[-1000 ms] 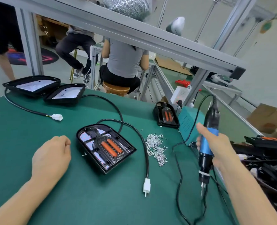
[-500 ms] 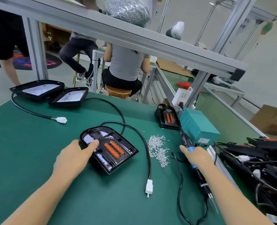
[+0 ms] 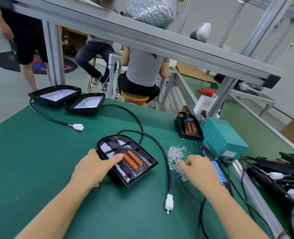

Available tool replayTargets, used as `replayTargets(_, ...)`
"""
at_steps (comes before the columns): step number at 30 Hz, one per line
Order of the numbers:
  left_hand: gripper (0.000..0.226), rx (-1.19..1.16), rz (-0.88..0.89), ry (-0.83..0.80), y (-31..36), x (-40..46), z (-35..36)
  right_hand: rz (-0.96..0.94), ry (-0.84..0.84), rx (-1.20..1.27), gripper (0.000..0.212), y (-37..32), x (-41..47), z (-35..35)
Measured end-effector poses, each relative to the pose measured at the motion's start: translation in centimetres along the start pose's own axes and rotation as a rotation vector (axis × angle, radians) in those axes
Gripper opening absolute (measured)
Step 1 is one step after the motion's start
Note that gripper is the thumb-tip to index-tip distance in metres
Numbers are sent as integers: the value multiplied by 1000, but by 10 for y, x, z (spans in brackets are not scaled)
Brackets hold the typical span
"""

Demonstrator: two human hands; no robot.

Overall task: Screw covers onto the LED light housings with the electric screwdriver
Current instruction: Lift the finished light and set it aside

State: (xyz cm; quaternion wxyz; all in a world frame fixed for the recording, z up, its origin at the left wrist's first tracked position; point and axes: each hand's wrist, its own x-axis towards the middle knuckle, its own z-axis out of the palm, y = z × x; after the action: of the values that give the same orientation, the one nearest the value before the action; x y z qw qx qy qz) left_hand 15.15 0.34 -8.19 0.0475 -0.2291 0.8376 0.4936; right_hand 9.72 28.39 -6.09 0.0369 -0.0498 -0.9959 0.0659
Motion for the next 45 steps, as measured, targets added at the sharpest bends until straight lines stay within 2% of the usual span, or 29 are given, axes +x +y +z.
replayTargets(1, 67, 17, -8, 2, 0, -1, 0, -6, -92, 1, 48, -11, -7, 6)
replayTargets(3, 71, 67, -29, 26, 1, -3, 1, -17, -169, -23, 53, -25, -17, 16)
replayTargets(6, 69, 132, -52, 63, 2, -6, 2, -4, -189, 40, 42, -29, -19, 23)
replayTargets(8, 64, 101, -50, 60, 2, -7, 4, 2, -131, 141, 35, -27, -19, 23)
replayTargets(10, 57, 5, -44, 51, 2, -8, 6, -43, 19, 346, 35, -26, -20, 26)
replayTargets(12, 42, -139, -38, 34, 0, -9, 9, -138, 137, 625, 28, -27, -22, 28)
replayTargets(14, 22, -342, -46, 28, -1, -9, 11, -219, 164, 813, 17, -32, -22, 26)
replayTargets(16, 3, -563, -60, 51, -1, -10, 15, -278, 119, 911, 23, -40, -20, 22)
replayTargets(22, 24, -869, 32, 130, 0, -11, 34, -301, -252, 936, 48, -72, -16, 12)
replayTargets(26, 27, -917, 107, 216, 7, -7, 38, -340, -348, 1083, 49, -83, -19, 12)
replayTargets(29, 28, -950, 163, 225, 16, -7, 40, -403, -299, 1145, 41, -86, -23, 18)
replayTargets(36, 27, -991, 315, 115, 31, -10, 38, -459, -134, 1308, 40, -81, -24, 14)
replayTargets(45, 47, -843, 651, -84, 74, -23, 48, -281, 157, 1532, 45, -62, -23, -22)
